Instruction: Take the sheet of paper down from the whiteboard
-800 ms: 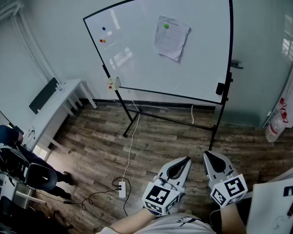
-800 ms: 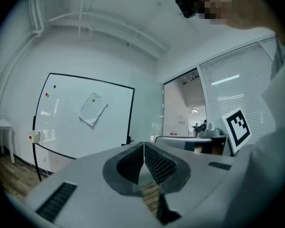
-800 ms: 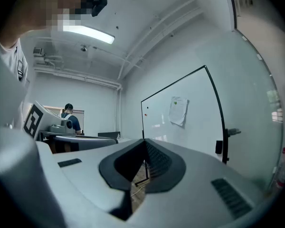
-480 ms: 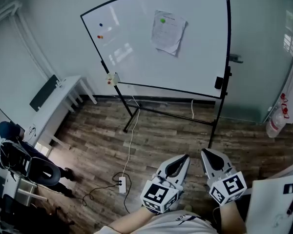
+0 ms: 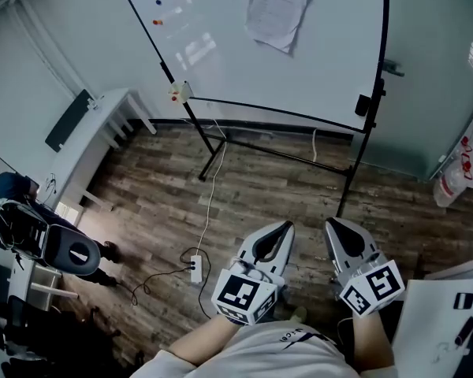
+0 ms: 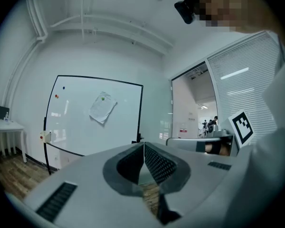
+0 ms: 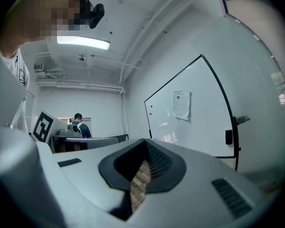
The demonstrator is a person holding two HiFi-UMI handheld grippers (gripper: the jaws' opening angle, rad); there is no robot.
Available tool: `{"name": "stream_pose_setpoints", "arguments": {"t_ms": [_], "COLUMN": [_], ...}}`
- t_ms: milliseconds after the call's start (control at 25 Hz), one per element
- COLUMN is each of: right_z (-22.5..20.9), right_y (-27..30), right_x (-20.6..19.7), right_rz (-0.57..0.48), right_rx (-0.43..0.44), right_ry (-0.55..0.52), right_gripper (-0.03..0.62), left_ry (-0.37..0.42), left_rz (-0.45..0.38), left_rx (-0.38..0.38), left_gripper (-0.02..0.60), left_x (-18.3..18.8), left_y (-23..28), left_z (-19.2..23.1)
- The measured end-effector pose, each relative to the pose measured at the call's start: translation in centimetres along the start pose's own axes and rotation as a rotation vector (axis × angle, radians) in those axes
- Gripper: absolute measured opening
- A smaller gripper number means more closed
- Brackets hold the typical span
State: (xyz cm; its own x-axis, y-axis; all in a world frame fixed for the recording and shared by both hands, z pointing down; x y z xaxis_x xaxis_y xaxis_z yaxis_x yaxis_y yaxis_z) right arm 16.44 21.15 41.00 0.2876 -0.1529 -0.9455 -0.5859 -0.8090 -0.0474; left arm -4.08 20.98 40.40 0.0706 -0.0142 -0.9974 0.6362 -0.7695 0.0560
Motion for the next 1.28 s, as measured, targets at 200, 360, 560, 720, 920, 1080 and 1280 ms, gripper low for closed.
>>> {"name": "stream_pose_setpoints", "arguments": {"t_ms": [200, 360, 560, 720, 920, 1080, 1280], "right_z": [-1.0, -1.5, -1.6, -1.7, -2.4, -3.8, -7.0], "right_y": [4.3, 9.7, 16.9, 21.8, 25.9, 28.4, 31.5], "right_x": [-0.2, 0.6, 2.1, 2.5, 3.0, 3.7, 5.0], "right_rz": [0.005, 0.002, -0.011, -0.020, -0.020, -0.027, -0.058], "right_rx": [-0.007, -0.023, -0.053, -0.079, -0.119, -0.138, -0.134], "right_ry": [-0.008, -0.022, -0.055, -0.058, -0.068, -0.076, -0.079], "right_gripper": [0.012, 0.012, 0.012, 0.012, 0.012, 0.013, 0.012], "left_ry": [0.014, 0.027, 0.033, 0.040, 0.030, 0.077, 0.148], "left_rz": [-0.020, -0.052, -0.102, -0.111, -0.106, -0.144, -0.156], "left_rx": [-0.004, -0.020, -0.071, -0.118, -0.141, -0.147, -0.128], "left_gripper": [0.018, 0.018, 0.018, 0.018, 0.018, 0.018, 0.018], "left_x": [-0.5, -0.1, 0.9, 1.2, 1.0, 2.1, 3.4], "left_y": [2.3, 4.6, 7.8, 10.1, 12.4, 14.4, 18.2], "left_z": [4.1, 9.2, 16.1, 20.7, 24.9, 26.9, 29.1]}}
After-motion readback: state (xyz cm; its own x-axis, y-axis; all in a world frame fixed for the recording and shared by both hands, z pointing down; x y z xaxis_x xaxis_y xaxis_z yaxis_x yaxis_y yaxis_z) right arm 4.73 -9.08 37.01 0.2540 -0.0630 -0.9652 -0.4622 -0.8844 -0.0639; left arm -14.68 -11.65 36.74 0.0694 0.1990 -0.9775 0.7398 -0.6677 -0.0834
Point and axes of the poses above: the fingertips, and each gripper's own axes: y forward along the fingers, z to its left, x out of its top, the point moved 10 cm from there along -y, backward along the fingers, and after that the axes turned 8 degrees about y, right-handed, at the moved point
